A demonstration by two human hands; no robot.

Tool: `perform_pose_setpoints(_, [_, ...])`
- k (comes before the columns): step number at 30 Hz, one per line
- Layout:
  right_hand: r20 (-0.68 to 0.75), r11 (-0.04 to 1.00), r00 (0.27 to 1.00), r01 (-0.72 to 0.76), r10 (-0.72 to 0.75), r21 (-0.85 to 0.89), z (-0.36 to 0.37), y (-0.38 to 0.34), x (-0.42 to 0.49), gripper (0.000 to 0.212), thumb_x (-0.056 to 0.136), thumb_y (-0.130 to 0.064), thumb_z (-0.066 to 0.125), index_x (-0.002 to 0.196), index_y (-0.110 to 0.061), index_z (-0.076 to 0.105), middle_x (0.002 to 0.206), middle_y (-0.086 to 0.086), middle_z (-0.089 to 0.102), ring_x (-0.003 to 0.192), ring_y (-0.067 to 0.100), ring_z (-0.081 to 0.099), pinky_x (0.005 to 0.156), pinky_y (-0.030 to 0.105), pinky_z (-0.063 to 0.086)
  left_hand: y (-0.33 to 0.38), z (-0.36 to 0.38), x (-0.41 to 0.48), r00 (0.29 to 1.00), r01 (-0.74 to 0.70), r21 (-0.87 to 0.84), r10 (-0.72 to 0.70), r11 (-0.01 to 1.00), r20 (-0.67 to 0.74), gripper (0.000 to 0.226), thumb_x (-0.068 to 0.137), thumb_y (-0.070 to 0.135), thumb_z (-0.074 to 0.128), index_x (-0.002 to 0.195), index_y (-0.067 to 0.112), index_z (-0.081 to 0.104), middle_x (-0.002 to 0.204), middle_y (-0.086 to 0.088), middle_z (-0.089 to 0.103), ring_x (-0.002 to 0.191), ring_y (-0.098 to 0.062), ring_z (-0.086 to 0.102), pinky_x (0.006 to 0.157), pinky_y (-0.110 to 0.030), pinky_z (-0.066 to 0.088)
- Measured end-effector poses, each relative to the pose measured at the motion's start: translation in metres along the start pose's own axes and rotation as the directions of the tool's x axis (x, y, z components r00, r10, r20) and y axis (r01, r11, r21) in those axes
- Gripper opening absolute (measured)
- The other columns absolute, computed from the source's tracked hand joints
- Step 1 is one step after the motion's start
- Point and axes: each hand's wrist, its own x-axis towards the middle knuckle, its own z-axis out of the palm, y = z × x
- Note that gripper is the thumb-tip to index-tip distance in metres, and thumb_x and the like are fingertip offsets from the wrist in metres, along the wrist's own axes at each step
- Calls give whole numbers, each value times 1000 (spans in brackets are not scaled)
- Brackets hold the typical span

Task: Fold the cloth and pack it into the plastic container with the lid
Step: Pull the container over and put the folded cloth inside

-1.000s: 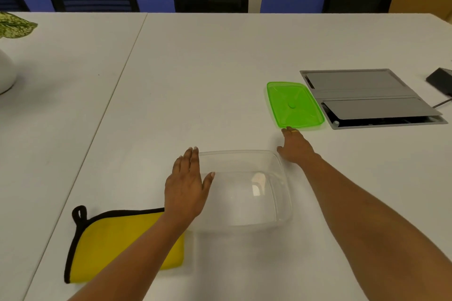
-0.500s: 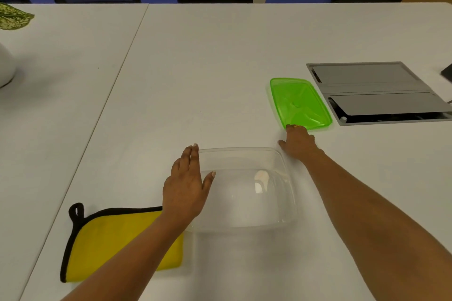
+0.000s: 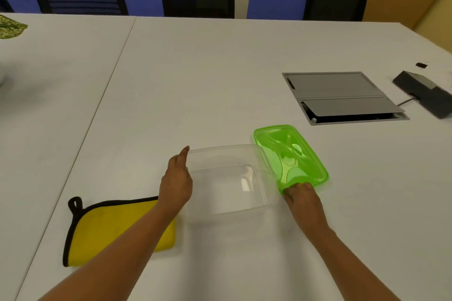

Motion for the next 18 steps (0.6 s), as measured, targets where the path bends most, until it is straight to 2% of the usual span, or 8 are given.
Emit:
perform_pose_setpoints(4, [-47,997,999,-9,12,73,1,0,-38,20,89,-17,58,84,-2,71,86,16,68,92,32,55,75,37,45,4,-2,-17,998,-34,-20,35,999,52,63,91,-9,34,147,17,24,144,-13,39,126,-29,44,100,-33,37])
perform_pose_setpoints(9, [20,999,999,-46,46,-10,2,9,-65,25,92,-28,52,100,-13,70,99,4,68,102,20,51,83,28,44,12,-4,-37,994,44,-112,-33,993,102,63,95,2,39,149,15,9,145,-13,42,116,-32,54,90,-31,42])
perform_pose_setpoints(12, [57,999,997,-50,49,5,2,12,-77,25,92,-27,52,106,-14,69,106,4,67,105,20,51,87,26,43,16,-7,-47,987,116,-186,-92,976,129,72,93,11,51,149,8,6,153,-12,29,133,-31,40,106,-35,35])
perform_pose_setpoints(13, [49,997,997,-56,53,54,1,11,-81,24,92,-24,54,106,-12,69,107,6,67,106,22,52,88,28,43,16,-8,-50,984,143,-181,-120,973,135,73,92,15,54,148,6,8,152,-14,29,135,-30,37,108,-37,34])
perform_pose_setpoints(15, [-39,957,990,-121,136,262,-6,6,-86,20,89,-16,59,103,-7,70,103,12,69,102,28,58,85,32,44,16,-11,-55,973,192,-163,-167,968,159,67,90,17,57,144,2,21,143,-18,41,127,-33,45,102,-41,43])
perform_pose_setpoints(17, [-134,838,940,-210,315,503,-17,-1,-86,20,90,-15,57,98,-3,71,95,17,71,94,33,62,78,32,45,16,-14,-61,965,213,-184,-177,960,195,53,88,11,55,137,3,35,130,-18,53,110,-35,56,88,-45,53])
perform_pose_setpoints(18, [-126,750,912,-235,389,619,-24,-5,-84,22,92,-16,54,99,-2,70,92,18,70,91,34,64,77,32,44,16,-15,-63,961,223,-209,-178,952,213,50,88,7,53,135,6,37,127,-18,55,106,-35,58,83,-46,55])
